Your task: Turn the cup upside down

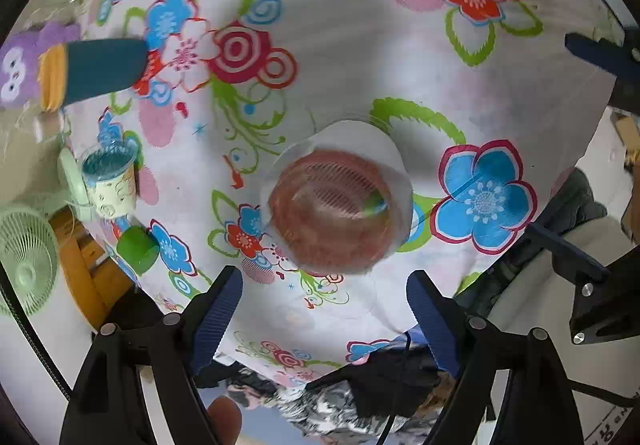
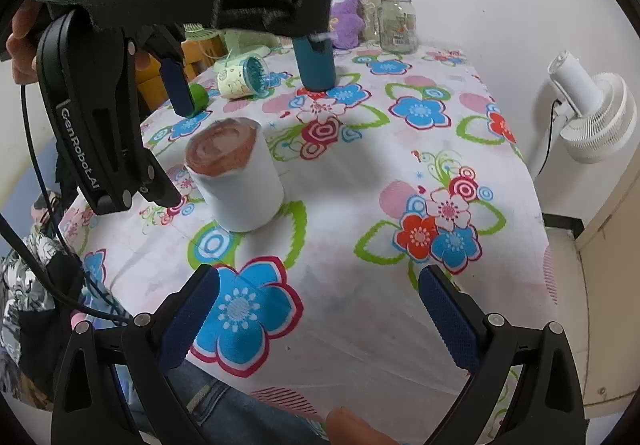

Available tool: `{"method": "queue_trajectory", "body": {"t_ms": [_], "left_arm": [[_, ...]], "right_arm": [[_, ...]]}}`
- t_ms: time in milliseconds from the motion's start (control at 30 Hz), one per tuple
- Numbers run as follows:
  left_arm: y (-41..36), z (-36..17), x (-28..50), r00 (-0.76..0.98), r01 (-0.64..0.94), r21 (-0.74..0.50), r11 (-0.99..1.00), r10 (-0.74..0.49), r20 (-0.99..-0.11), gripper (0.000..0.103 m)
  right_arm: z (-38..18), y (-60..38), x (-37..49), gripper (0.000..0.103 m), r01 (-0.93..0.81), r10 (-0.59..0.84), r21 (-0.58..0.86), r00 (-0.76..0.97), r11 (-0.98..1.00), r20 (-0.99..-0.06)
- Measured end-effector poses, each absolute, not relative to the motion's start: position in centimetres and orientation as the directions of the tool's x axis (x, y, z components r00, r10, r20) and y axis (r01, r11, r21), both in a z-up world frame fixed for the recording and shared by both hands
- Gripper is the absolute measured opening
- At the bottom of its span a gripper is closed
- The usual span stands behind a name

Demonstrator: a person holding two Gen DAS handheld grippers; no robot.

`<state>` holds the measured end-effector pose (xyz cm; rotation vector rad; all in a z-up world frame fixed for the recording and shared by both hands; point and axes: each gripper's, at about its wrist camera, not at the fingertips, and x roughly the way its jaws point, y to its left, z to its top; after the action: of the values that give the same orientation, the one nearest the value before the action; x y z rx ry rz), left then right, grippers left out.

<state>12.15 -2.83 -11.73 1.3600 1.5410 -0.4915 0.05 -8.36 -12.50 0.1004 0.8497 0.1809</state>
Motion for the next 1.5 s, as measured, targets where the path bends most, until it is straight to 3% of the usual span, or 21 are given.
{"method": "queue_trajectory", "body": {"t_ms": [233,367,533,667,900,1133,1500], "left_arm": [[-1.1,-8.4,11.8,0.149,0.857,0.286,0.43,0.324,-0.934,0.086],[0.5,-6.8,11.9,0.126,0.808,0.211,0.549,0.188,-0.974,0.086],[3.2,-5.2,12.7,0.192,0.722,0.188,0.666,0.069,-0.979,0.086],[6.2,-3.7,13.1,0.207,0.659,0.101,0.746,-0.051,-0.977,0.086],[10.5,-1.1,11.4,0.416,0.537,0.105,0.837,-0.154,-0.896,0.086],[15.0,1.8,8.3,0.665,0.389,0.103,0.916,-0.202,-0.719,0.09],[18.2,1.2,4.4,0.799,0.251,-0.002,0.968,-0.208,-0.564,0.092]], "right_arm": [[-11.5,-8.0,0.2,0.101,-0.126,0.195,0.149,0.661,0.981,-0.725],[-10.8,-7.9,0.3,0.101,-0.132,0.185,0.13,0.67,0.983,-0.72],[-9.6,-8.0,0.3,0.101,-0.123,0.166,0.112,0.692,0.986,-0.703],[-8.5,-8.1,0.4,0.101,-0.105,0.156,0.116,0.709,0.988,-0.688],[-6.3,-7.4,0.7,0.101,-0.089,0.147,0.121,0.748,0.989,-0.647],[-3.5,-4.4,-0.1,0.101,-0.086,0.096,0.044,0.801,0.995,-0.591],[0.0,0.5,-2.2,0.101,-0.105,0.063,-0.053,0.858,0.993,-0.51]]}}
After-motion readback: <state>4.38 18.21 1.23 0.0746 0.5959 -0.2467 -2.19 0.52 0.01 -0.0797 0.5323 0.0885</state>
